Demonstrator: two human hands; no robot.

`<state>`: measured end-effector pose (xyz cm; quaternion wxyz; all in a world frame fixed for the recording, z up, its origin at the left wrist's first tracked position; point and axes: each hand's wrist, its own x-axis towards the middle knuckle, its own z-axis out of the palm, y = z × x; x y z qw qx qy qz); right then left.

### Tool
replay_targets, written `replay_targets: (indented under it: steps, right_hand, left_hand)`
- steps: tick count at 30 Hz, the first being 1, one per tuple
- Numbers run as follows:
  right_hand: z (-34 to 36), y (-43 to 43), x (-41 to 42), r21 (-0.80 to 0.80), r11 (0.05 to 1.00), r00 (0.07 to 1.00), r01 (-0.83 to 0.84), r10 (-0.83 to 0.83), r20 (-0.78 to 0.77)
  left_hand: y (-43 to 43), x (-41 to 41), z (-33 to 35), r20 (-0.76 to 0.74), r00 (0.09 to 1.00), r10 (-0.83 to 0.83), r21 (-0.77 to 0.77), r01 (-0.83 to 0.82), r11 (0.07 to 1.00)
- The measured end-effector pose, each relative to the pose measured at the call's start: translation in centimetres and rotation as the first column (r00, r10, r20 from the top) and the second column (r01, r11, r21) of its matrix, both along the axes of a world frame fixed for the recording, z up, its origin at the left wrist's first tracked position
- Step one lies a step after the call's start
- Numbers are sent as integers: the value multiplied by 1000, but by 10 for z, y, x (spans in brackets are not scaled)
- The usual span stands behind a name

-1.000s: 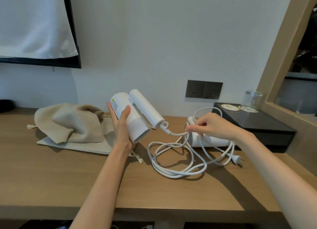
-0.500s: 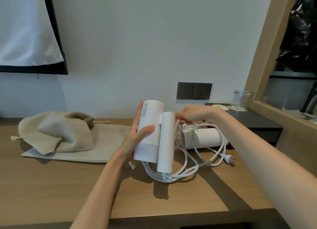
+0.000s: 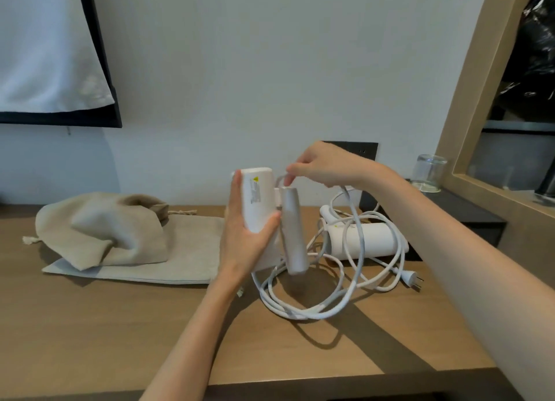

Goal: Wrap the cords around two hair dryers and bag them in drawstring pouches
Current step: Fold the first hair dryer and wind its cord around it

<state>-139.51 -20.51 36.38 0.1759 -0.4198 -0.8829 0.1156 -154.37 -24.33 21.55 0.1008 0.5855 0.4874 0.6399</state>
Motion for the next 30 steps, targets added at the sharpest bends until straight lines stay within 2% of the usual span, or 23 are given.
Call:
replay_targets:
  steps: [2, 5, 9, 12, 14, 17, 22, 26, 30]
  right_hand:
    - [-2, -8, -3, 85, 995, 997, -53, 57, -44]
    - [-24, -14, -12, 172, 979, 994, -107, 111, -18]
    - [-68, -8, -18, 152, 980, 987, -130, 143, -78]
    - [-95, -4, -22, 250, 950, 968, -185, 220, -120]
    - [-106, -5, -24, 314, 936, 970, -158, 206, -127]
    - [-121, -3, -24, 449, 893, 985, -29, 102, -141]
    - [-129, 7, -21, 583, 807, 985, 95, 10, -175]
    - [-126, 14, -10, 666, 730, 986, 151, -58, -159]
    - [-107, 30, 0, 741, 657, 989, 140, -130, -71]
  left_hand:
    - [1, -2, 2, 115, 993, -17, 76, 8, 997]
    - [3, -3, 3, 233, 972, -15, 142, -19, 990]
    - [5, -2, 3, 421, 907, -19, 114, -32, 993]
    - [8, -2, 5, 506, 861, -41, 115, -21, 993]
    - [9, -3, 4, 586, 806, -83, 132, 6, 991]
    - [10, -6, 3, 684, 709, -173, 163, 83, 983]
    - [10, -5, 3, 656, 726, -207, 155, 138, 978]
    - [11, -6, 1, 577, 800, -162, 127, 108, 986]
    - [10, -16, 8, 448, 885, -128, 115, 85, 990]
